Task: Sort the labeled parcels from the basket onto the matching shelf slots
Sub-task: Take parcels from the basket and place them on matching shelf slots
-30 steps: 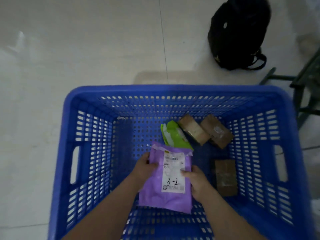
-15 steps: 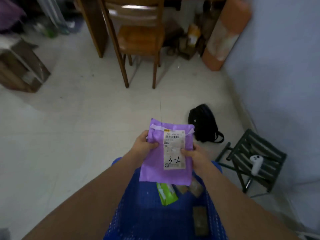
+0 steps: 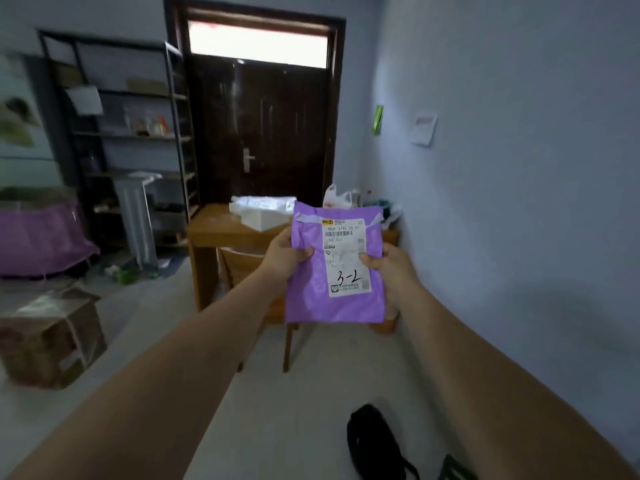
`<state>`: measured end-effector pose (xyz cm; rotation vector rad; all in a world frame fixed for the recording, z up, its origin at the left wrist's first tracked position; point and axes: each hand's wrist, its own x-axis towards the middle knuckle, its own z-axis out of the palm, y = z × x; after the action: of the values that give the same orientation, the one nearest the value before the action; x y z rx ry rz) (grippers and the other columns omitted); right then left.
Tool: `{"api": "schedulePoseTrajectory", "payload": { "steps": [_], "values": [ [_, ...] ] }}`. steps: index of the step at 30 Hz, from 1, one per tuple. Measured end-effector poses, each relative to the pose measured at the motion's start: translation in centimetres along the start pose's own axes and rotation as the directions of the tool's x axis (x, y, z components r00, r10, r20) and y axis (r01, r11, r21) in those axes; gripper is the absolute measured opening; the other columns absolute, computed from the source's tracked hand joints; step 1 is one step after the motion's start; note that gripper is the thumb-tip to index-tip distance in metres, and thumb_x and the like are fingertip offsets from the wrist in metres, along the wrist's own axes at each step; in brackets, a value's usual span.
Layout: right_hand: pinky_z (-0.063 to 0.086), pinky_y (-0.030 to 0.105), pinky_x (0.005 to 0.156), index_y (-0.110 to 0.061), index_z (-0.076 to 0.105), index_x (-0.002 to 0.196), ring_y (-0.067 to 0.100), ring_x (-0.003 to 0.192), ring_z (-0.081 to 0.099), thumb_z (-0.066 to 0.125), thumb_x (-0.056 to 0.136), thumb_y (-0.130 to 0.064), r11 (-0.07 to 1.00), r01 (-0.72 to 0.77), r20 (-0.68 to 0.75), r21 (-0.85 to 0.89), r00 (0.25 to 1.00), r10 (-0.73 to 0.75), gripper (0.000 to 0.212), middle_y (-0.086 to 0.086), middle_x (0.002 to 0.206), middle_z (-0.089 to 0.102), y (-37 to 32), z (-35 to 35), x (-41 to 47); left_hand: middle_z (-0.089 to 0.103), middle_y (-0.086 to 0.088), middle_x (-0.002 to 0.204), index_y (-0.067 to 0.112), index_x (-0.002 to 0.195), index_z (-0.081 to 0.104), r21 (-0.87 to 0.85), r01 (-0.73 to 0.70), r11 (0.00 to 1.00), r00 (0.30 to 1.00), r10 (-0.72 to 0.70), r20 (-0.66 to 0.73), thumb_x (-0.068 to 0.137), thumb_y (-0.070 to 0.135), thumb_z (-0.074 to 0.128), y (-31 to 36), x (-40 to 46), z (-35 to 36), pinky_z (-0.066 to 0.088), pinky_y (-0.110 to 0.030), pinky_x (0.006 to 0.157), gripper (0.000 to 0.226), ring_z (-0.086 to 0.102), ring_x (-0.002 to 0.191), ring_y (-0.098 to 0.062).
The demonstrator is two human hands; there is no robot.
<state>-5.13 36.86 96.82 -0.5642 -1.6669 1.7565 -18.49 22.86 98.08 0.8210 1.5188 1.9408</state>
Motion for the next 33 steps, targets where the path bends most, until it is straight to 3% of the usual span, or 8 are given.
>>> {"api": "schedulePoseTrajectory", "payload": {
  "steps": [3,6,9,13,19,26,29,33],
  "values": [
    [0.055,0.044,0.078,-0.012,0.067,0.089,0.025,0.076,0.068,0.062,0.084,0.005,0.996,0.079,-0.05,-0.041,0.995,-0.081,0.019,0.009,0.093,0.069,-6.9,0.7,-0.9,0.067,-0.015,0.113,0.006,0.118,0.058,0.046,-0.066,0.997,0.998,0.066,-0.011,0.089,-0.006,0.053,6.2,-0.7,1.2,0.051,-0.054,0.09,0.032,0.064,0.103,-0.035],
    [0.054,0.05,0.083,-0.015,0.068,0.085,0.029,0.081,0.068,0.064,0.083,0.002,0.991,0.12,-0.058,-0.061,0.991,-0.123,0.017,0.012,0.098,0.069,-11.4,1.5,-1.8,0.066,-0.016,0.115,0.006,0.119,0.056,0.036,-0.131,0.991,0.991,0.131,0.003,0.091,-0.005,0.052,10.4,-1.5,2.0,0.052,-0.055,0.088,0.031,0.064,0.103,-0.035],
    [0.054,0.056,0.083,-0.016,0.07,0.085,0.034,0.086,0.07,0.068,0.082,-0.003,0.986,0.148,-0.068,-0.082,0.986,-0.154,0.014,0.012,0.098,0.072,-14.1,2.1,-2.2,0.066,-0.013,0.11,0.002,0.12,0.055,0.047,-0.203,0.978,0.979,0.204,-0.016,0.091,-0.006,0.052,13.3,-2.5,2.3,0.057,-0.038,0.076,0.031,0.065,0.099,-0.029],
    [0.056,0.051,0.081,-0.018,0.068,0.085,0.03,0.084,0.069,0.067,0.083,-0.004,0.975,0.193,-0.062,-0.115,0.978,-0.201,0.014,0.006,0.091,0.071,-16.7,3.1,-3.3,0.067,-0.005,0.103,0.006,0.117,0.056,0.067,-0.233,0.97,0.972,0.234,-0.005,0.092,-0.003,0.053,15.4,-3.6,2.2,0.055,-0.023,0.058,0.027,0.067,0.089,-0.018],
    [0.056,0.047,0.081,-0.018,0.066,0.084,0.025,0.078,0.069,0.067,0.084,-0.004,0.969,0.211,-0.063,-0.13,0.973,-0.221,0.014,0.004,0.087,0.07,-17.7,3.3,-4.0,0.067,-0.011,0.111,0.005,0.118,0.057,0.097,-0.228,0.969,0.973,0.231,-0.027,0.091,-0.001,0.055,16.3,-3.6,2.1,0.056,-0.035,0.073,0.028,0.065,0.1,-0.028],
    [0.055,0.052,0.085,-0.015,0.066,0.088,0.032,0.091,0.069,0.066,0.085,-0.004,0.964,0.202,-0.131,-0.171,0.965,-0.225,0.012,0.011,0.1,0.07,-18.0,1.0,-5.2,0.066,-0.007,0.102,0.006,0.114,0.057,0.074,-0.23,0.97,0.973,0.231,-0.009,0.092,-0.003,0.053,15.9,-3.8,4.9,0.053,-0.029,0.064,0.024,0.064,0.087,-0.02],
    [0.055,0.05,0.086,-0.012,0.066,0.092,0.033,0.093,0.068,0.063,0.086,-0.001,0.95,0.224,-0.198,-0.218,0.943,-0.268,0.013,0.014,0.104,0.069,-18.9,-0.9,-6.3,0.064,-0.006,0.098,0.005,0.113,0.055,0.052,-0.246,0.968,0.969,0.245,0.027,0.093,-0.002,0.05,16.0,-3.9,7.1,0.052,-0.03,0.066,0.022,0.063,0.083,-0.018],
    [0.054,0.052,0.086,-0.009,0.068,0.095,0.034,0.093,0.067,0.061,0.083,0.005,0.92,0.267,-0.318,-0.286,0.879,-0.354,0.019,0.017,0.104,0.07,-20.6,-4.6,-8.4,0.062,-0.01,0.107,0.006,0.114,0.051,0.067,-0.247,0.967,0.959,0.234,0.158,0.092,0.003,0.056,16.4,-4.1,10.8,0.052,-0.03,0.067,0.023,0.062,0.084,-0.018]
  ]
}}
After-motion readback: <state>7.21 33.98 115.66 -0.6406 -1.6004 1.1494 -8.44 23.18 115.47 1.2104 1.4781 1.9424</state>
